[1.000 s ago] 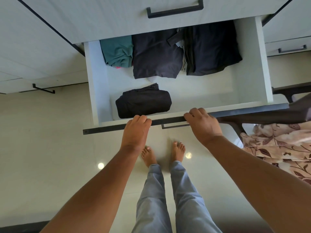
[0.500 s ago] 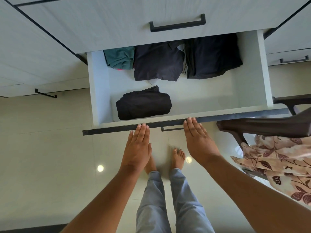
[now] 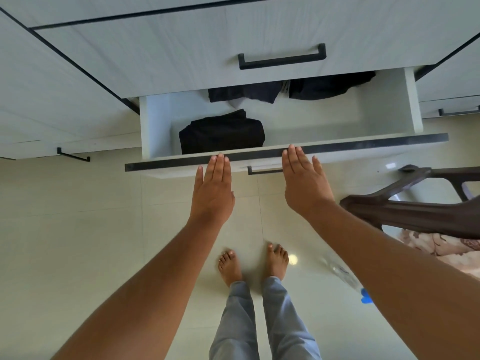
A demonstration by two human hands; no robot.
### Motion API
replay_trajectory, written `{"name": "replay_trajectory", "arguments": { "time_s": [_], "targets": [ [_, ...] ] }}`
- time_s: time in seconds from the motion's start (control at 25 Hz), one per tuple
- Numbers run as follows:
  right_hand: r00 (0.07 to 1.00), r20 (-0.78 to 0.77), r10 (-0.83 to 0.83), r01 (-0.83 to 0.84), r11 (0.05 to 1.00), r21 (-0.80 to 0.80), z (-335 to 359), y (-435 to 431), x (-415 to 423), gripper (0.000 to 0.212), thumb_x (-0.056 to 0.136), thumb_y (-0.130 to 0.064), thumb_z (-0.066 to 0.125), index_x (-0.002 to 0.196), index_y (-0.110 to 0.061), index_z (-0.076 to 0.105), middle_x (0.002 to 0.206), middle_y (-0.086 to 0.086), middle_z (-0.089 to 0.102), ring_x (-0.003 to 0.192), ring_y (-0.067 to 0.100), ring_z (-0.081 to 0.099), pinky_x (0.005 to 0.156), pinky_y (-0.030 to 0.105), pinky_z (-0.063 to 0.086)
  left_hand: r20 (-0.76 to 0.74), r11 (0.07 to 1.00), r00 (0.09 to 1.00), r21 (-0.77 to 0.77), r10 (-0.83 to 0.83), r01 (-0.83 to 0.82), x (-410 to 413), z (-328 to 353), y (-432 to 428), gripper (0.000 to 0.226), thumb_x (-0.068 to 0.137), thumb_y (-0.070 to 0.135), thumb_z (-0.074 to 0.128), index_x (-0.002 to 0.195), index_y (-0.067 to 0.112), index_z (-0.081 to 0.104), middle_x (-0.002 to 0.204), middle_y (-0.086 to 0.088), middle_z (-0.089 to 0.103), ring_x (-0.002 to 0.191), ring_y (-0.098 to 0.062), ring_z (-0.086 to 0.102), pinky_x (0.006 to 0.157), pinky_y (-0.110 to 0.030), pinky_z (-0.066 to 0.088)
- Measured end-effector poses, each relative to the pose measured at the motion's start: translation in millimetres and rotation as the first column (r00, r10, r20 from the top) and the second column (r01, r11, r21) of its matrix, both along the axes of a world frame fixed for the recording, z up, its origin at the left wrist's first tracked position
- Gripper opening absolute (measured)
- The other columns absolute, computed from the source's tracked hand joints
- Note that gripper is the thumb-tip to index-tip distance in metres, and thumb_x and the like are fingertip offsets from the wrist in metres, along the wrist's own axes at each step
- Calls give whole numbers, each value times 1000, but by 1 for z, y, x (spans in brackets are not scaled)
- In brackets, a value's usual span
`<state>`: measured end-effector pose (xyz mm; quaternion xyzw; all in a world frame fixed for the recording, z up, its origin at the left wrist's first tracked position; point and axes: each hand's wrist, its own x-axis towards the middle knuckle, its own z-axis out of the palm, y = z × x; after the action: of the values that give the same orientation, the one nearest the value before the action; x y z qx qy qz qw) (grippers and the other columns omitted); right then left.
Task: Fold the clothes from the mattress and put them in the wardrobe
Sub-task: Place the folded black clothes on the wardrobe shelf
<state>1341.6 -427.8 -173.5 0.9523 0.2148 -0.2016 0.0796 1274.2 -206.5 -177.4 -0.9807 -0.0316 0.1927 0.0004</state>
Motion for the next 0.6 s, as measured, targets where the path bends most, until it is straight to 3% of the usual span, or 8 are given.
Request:
{"name": "replay_trajectory", "arguments": {
  "time_s": [0.24,0.4,0.48,0.6],
  "targets": [
    [999,32,-24,25,999,-24,-2,23,70,79,99,-17,37,161,-10,-10,170,9,-14,158,24,-9,127,51,7,45,995,999,98,-21,16,67,-2,15,83,103,31,48,162,9,-6,172,-10,-8,159,-26,-7,128,-50,5],
    [984,166,-58,64,997,-35,-7,34,99,78,101,-22,40,162,-13,-8,167,19,-21,157,33,-9,127,52,9,131,977,983,187,-125,99,90,-14,34,80,100,18,50,163,12,0,172,-6,-5,159,-26,-3,128,-51,6],
    [970,228,-82,71,996,56,-12,41,104,76,99,-15,42,162,-9,1,168,21,-11,157,35,3,127,50,15,126,968,974,196,-186,159,97,-20,37,80,99,16,50,163,12,2,173,-6,-3,159,-25,-1,128,-52,8],
    [978,192,-85,52,984,170,-27,50,106,75,98,-14,45,161,-2,7,169,21,7,156,34,13,127,48,18,117,955,968,227,-221,191,112,-27,39,78,100,18,45,163,10,-1,172,-7,-5,159,-24,-2,128,-51,7]
  ]
}}
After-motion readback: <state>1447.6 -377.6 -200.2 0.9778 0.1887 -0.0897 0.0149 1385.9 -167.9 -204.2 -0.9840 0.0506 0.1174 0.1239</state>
